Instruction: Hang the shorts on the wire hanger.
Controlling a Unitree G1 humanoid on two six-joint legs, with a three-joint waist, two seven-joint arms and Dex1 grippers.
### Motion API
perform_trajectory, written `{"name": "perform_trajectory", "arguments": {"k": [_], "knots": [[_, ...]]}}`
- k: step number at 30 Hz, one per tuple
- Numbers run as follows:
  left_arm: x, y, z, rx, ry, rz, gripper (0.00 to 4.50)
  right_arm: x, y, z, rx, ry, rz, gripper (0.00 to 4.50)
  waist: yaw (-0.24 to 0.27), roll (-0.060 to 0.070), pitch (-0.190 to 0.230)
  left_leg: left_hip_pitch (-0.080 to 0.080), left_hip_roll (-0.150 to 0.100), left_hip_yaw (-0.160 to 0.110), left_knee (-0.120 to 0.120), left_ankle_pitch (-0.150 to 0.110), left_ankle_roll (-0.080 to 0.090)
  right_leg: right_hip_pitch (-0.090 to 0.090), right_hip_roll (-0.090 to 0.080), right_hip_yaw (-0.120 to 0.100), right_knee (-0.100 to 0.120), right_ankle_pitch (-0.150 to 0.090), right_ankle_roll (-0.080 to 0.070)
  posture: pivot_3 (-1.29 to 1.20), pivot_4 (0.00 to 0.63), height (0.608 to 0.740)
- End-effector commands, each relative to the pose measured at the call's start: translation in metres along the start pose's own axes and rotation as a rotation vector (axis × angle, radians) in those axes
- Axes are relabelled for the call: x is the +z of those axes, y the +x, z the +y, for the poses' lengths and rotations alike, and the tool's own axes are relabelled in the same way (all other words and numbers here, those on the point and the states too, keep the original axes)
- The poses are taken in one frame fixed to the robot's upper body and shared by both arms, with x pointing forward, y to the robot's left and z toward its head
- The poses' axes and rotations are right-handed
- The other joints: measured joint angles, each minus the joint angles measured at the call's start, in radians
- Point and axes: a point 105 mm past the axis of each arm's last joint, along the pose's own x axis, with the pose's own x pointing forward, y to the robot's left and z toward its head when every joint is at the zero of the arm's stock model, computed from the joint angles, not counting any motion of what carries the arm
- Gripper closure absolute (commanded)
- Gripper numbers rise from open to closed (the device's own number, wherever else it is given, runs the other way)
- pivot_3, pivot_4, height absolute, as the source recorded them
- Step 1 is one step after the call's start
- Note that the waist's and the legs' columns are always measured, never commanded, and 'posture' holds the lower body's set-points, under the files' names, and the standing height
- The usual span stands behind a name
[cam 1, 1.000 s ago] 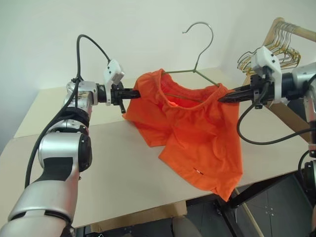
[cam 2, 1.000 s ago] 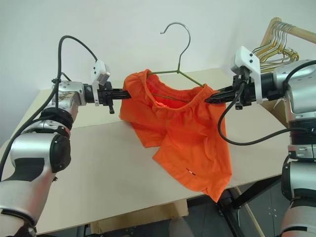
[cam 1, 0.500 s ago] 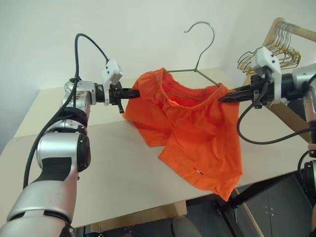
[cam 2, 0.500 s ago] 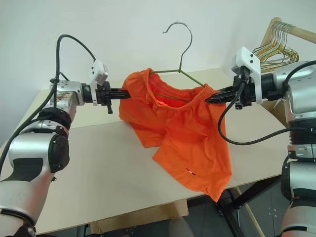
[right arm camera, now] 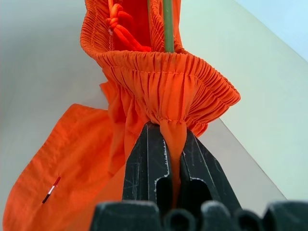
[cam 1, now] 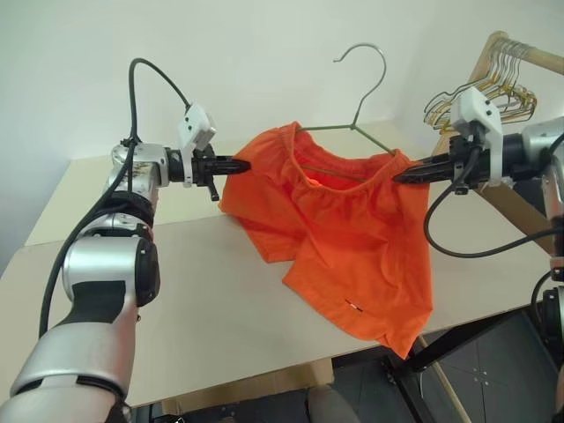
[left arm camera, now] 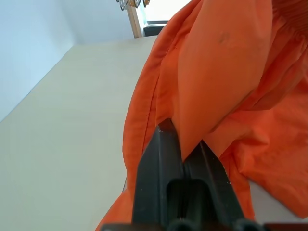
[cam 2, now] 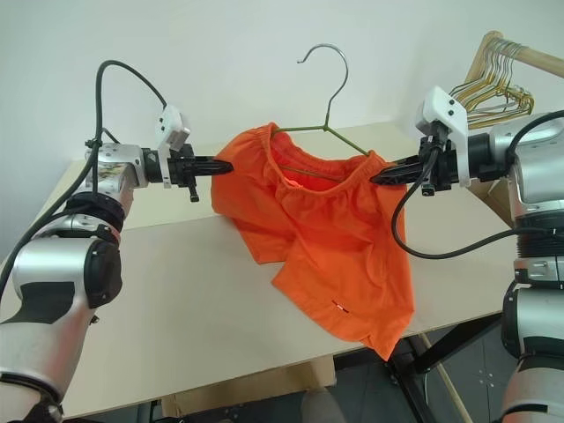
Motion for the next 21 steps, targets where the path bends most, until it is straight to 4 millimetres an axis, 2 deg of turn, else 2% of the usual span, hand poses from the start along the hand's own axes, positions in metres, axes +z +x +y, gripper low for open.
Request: {"name": "perform_trajectory", "arguments": {"k": [1, 10, 13, 16, 21], "knots": [[0.005, -0.008, 0.008, 0.053, 0.031, 0.0, 4.48, 0.013, -0.007, 0.0, -0.017, -0.048, -0.032, 4.5, 0.0, 0.0, 0.0, 0.0, 0.0, 0.0, 0.0, 0.0, 0.0, 0.0, 0.0, 0.0, 0.0, 0.0, 0.0, -0.22, 0.0, 0.74], [-0.003, -0.006, 0.006, 0.06, 0.026, 0.01, 4.48, 0.01, -0.003, 0.002, -0.006, -0.042, -0.027, 4.5, 0.0, 0.0, 0.0, 0.0, 0.0, 0.0, 0.0, 0.0, 0.0, 0.0, 0.0, 0.0, 0.0, 0.0, 0.0, -0.22, 0.0, 0.74], [-0.002, -0.008, 0.01, 0.089, 0.004, -0.006, 4.48, 0.008, -0.003, 0.001, -0.014, -0.033, -0.025, 4.5, 0.0, 0.0, 0.0, 0.0, 0.0, 0.0, 0.0, 0.0, 0.0, 0.0, 0.0, 0.0, 0.0, 0.0, 0.0, -0.22, 0.0, 0.74], [-0.002, -0.004, 0.003, 0.031, 0.019, -0.014, 4.48, 0.011, -0.003, 0.005, 0.005, -0.039, -0.036, 4.5, 0.0, 0.0, 0.0, 0.0, 0.0, 0.0, 0.0, 0.0, 0.0, 0.0, 0.0, 0.0, 0.0, 0.0, 0.0, -0.22, 0.0, 0.74], [0.004, 0.0, 0.004, 0.04, -0.002, -0.051, 4.48, 0.013, -0.001, 0.005, 0.003, -0.045, -0.047, 4.5, 0.001, 0.0, 0.0, 0.0, -0.001, 0.0, 0.0, 0.0, 0.0, 0.0, -0.001, -0.001, 0.0, 0.0, 0.0, -0.22, 0.0, 0.74]]}}
